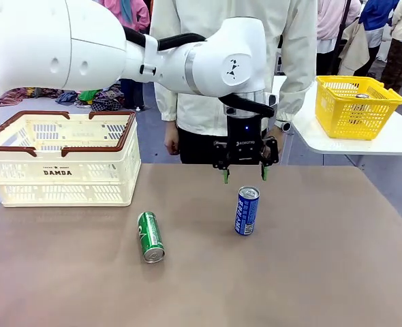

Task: Place the drinks into the Shopping basket.
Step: Pick up one drink and place it into the Shopping basket.

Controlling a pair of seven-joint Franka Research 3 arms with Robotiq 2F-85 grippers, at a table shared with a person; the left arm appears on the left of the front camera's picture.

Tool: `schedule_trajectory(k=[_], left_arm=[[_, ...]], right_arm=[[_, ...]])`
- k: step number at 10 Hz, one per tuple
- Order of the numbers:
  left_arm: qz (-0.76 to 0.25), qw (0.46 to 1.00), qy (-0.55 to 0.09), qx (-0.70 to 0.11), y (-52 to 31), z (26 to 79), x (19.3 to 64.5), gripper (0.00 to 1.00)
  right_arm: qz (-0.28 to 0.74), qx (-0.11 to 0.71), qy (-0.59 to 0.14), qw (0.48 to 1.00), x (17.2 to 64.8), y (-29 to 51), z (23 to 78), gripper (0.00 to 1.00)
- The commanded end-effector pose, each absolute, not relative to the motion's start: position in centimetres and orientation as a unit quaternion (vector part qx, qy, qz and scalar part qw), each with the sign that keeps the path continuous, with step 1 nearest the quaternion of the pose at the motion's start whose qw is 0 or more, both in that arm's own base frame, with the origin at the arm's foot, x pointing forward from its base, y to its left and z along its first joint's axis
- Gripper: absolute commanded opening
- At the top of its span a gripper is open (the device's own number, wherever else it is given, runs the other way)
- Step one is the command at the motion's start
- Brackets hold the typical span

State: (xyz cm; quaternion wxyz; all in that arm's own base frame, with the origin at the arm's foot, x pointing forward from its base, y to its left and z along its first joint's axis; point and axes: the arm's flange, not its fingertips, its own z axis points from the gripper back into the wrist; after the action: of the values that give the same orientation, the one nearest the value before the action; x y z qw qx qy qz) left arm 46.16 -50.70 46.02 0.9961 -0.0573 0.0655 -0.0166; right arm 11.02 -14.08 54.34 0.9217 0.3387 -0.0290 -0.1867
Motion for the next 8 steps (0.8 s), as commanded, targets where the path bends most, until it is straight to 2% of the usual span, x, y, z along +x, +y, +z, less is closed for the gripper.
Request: schedule_trajectory(k=[1, 5, 8], left_arm=[[-0.016, 0.994, 0.089, -0.057, -49.0, 45.4, 45.9, 1.00], [0.006, 0.996, 0.020, -0.089, -52.7, 44.0, 44.3, 1.00], [0.035, 0.999, 0.004, -0.022, -53.2, 41.8, 43.2, 1.00]], right_arm=[[-0.176, 0.344, -0.034, 0.922, 10.0, -14.2, 54.4, 1.00], [-0.176, 0.344, -0.034, 0.922, 10.0, -14.2, 54.4, 1.00], [-0.176, 0.344, -0.034, 0.922, 10.0, -14.2, 54.4, 1.00]])
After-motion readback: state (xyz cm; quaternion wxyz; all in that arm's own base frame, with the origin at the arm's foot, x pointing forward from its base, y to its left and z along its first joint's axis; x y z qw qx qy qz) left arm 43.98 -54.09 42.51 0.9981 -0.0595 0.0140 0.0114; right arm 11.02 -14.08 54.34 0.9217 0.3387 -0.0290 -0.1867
